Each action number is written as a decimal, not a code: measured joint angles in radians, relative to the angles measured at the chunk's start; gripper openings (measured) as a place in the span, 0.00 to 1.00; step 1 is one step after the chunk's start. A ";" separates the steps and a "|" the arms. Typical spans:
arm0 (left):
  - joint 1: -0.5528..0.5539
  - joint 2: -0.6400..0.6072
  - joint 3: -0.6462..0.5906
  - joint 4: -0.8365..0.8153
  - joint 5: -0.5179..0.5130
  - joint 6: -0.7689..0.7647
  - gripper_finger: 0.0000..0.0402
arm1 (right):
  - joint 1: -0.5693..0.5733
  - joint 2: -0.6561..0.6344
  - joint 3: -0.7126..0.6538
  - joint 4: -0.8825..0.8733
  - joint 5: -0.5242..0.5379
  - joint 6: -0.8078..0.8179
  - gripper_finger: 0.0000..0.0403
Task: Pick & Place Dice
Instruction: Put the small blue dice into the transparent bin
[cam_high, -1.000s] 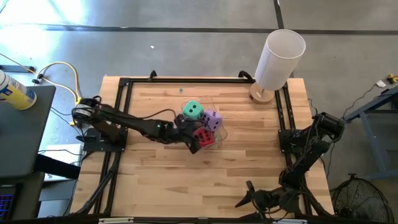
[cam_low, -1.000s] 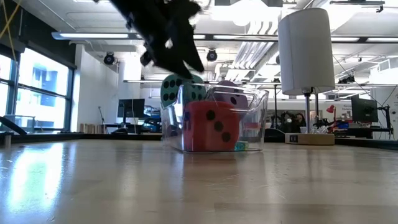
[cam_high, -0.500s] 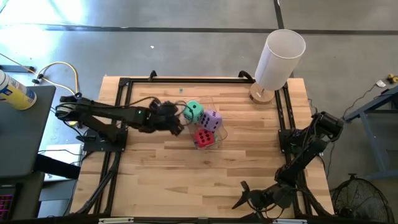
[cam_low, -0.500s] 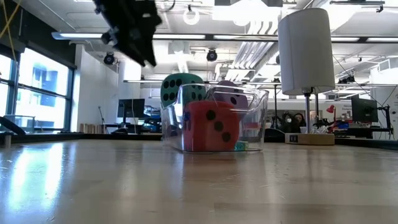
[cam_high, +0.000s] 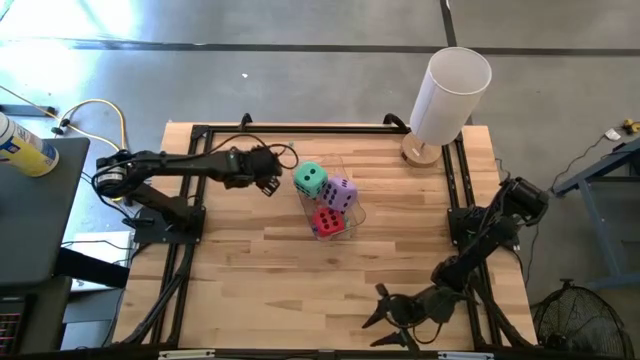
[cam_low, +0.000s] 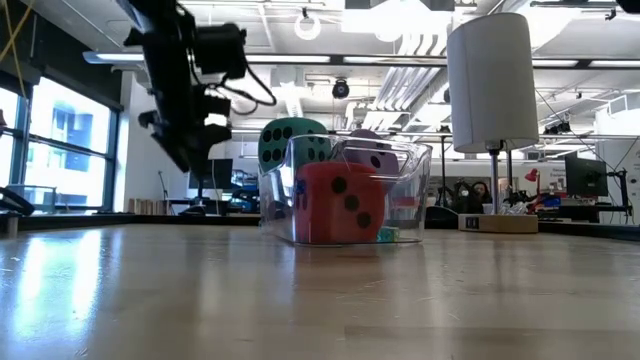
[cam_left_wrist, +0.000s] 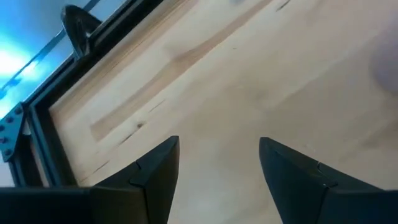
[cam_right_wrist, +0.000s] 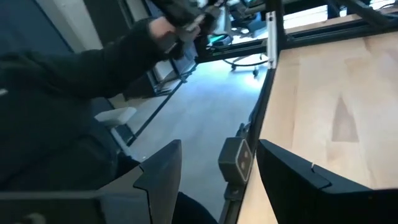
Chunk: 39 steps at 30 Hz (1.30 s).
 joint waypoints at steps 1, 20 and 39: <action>0.018 0.000 -0.019 0.031 0.007 0.022 0.53 | -0.007 0.000 0.000 0.001 -0.016 -0.002 0.49; 0.460 0.115 -0.307 0.948 0.726 0.583 0.53 | -0.202 -0.105 0.000 -0.189 -0.177 -0.102 0.49; 0.539 0.332 -0.307 1.233 0.774 0.621 0.53 | -0.307 -0.218 0.000 -0.284 -0.166 -0.236 0.49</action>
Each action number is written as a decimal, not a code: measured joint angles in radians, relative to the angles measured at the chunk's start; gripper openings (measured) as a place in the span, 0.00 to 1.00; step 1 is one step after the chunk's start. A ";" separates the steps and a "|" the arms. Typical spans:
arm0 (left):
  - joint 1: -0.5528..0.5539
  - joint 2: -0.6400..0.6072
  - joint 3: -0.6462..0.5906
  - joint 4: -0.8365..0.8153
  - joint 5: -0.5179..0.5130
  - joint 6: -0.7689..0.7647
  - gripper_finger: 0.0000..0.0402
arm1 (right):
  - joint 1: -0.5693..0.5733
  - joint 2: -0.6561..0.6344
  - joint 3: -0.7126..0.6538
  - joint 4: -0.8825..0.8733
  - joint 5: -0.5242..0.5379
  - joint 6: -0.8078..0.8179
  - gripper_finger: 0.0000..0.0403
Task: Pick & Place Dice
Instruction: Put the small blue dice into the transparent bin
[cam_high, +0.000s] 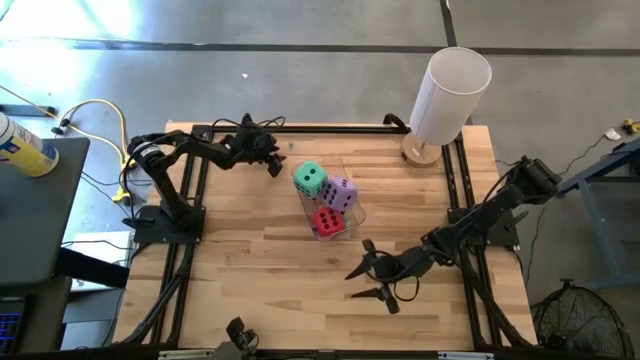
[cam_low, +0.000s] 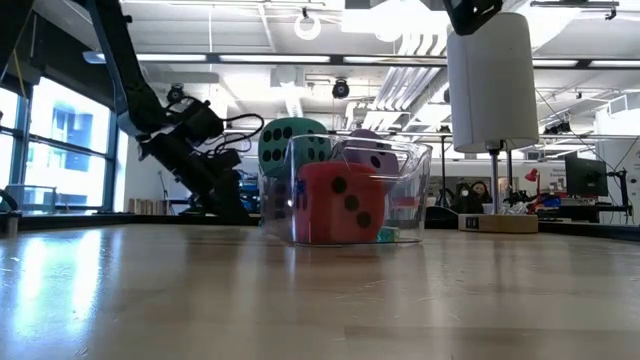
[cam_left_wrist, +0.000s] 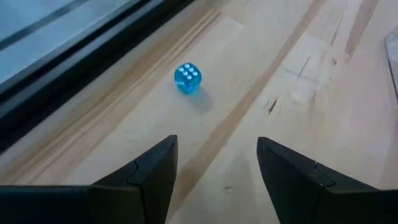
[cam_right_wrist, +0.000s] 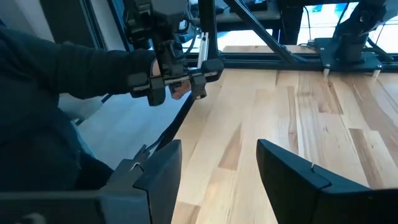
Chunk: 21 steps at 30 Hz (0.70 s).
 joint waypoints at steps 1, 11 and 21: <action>0.000 0.000 0.000 0.006 -0.003 0.000 0.53 | 0.000 0.000 0.000 0.002 0.000 0.003 0.49; 0.000 0.000 0.001 0.076 -0.001 -0.064 0.53 | 0.000 0.000 0.000 0.083 0.000 0.037 0.49; 0.001 0.000 0.079 0.032 -0.072 -0.229 0.53 | 0.010 0.000 0.000 0.124 -0.004 0.055 0.49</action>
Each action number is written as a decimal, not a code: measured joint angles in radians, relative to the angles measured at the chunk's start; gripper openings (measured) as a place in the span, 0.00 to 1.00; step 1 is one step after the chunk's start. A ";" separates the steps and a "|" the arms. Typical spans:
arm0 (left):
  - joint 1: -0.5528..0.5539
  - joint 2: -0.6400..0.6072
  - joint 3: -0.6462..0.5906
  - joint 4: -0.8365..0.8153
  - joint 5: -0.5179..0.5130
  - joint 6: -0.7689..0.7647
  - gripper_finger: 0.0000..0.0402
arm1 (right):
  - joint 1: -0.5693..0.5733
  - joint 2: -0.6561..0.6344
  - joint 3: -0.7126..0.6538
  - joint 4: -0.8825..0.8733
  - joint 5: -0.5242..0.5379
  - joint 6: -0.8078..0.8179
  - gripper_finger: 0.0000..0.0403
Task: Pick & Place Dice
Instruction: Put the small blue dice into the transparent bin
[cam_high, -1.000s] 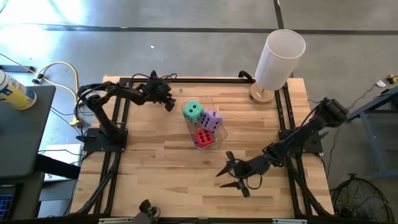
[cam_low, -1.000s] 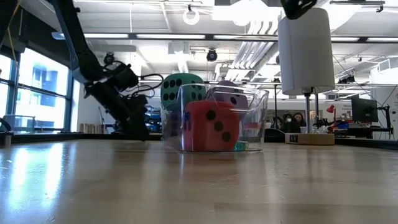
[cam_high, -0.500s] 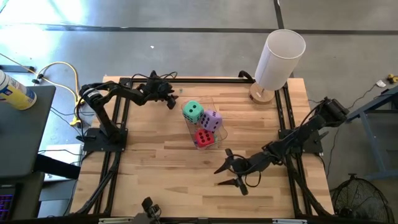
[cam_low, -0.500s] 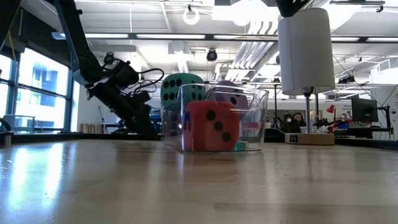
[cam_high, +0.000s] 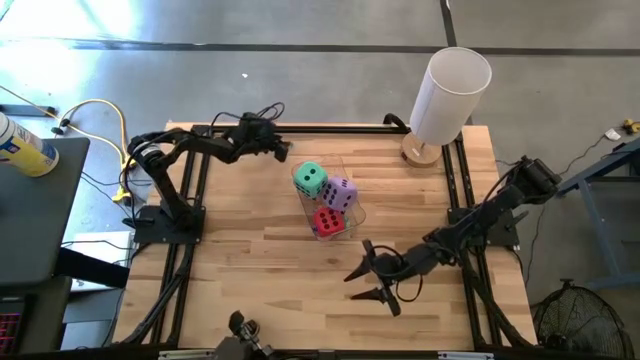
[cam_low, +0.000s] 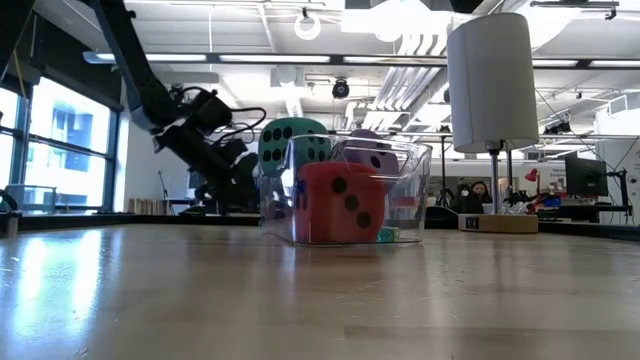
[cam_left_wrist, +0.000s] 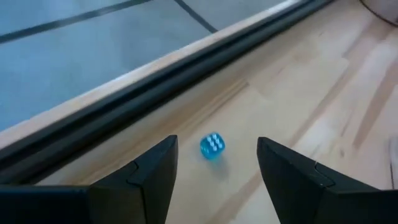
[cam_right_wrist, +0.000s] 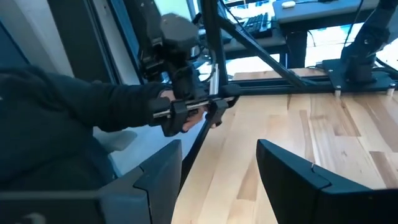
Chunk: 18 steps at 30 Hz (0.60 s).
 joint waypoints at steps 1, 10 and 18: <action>0.000 0.001 0.023 -0.035 -0.001 -0.007 0.53 | 0.000 0.000 0.000 -0.001 0.000 -0.001 0.49; -0.005 0.066 0.159 -0.263 -0.024 0.015 0.53 | -0.001 0.000 0.000 -0.052 -0.003 -0.051 0.49; -0.006 0.065 0.161 -0.261 0.003 0.043 0.53 | -0.016 0.000 0.000 -0.072 0.022 -0.188 0.49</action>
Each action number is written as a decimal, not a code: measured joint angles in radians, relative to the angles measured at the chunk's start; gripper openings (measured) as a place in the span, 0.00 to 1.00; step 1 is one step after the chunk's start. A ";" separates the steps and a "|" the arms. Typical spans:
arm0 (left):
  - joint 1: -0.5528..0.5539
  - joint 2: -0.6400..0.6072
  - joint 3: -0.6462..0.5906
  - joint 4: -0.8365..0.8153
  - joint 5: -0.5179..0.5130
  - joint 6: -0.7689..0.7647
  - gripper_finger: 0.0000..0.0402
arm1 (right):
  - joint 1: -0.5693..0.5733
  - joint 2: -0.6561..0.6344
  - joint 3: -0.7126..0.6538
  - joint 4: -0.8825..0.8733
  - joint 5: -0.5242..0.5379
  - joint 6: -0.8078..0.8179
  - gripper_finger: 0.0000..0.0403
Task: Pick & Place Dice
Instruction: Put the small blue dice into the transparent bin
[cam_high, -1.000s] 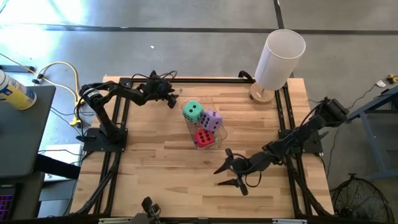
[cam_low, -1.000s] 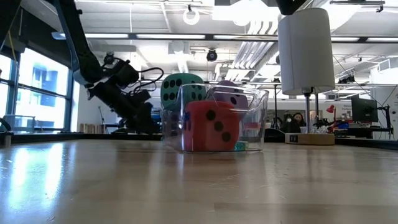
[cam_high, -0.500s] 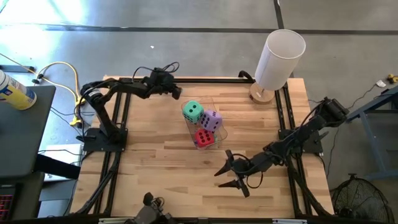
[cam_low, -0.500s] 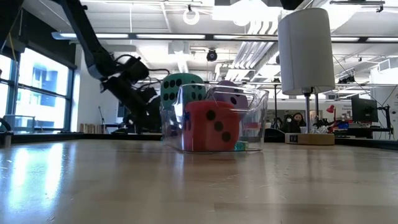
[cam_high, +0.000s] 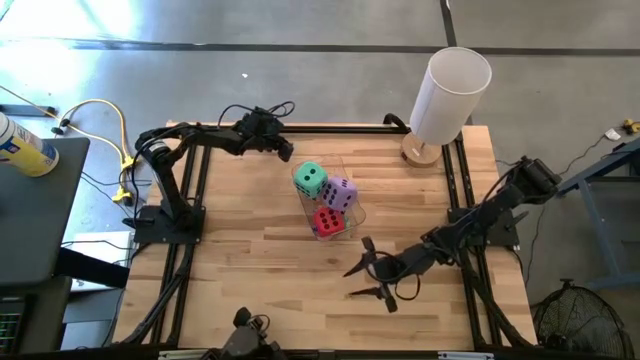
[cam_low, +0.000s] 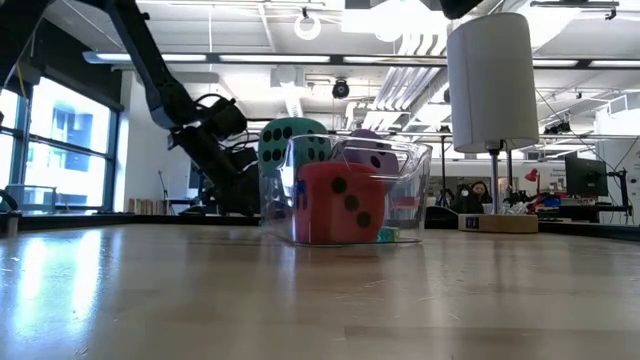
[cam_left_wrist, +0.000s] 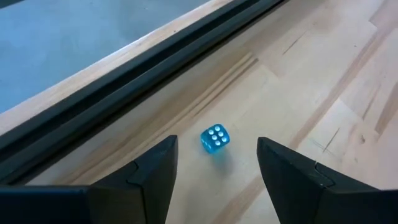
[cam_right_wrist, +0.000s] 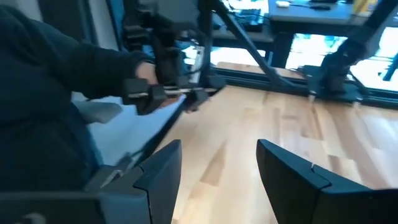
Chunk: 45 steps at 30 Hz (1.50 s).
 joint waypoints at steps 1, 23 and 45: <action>-0.002 0.000 0.000 0.001 -0.004 -0.009 0.53 | -0.006 0.000 0.000 -0.005 0.007 -0.002 0.49; -0.044 0.011 0.014 0.025 -0.117 -0.015 0.53 | -0.112 -0.026 0.000 -0.080 -0.028 -0.104 0.49; -0.040 0.098 0.020 0.063 -0.154 -0.049 0.53 | -0.132 -0.026 0.000 -0.094 -0.107 -0.128 0.49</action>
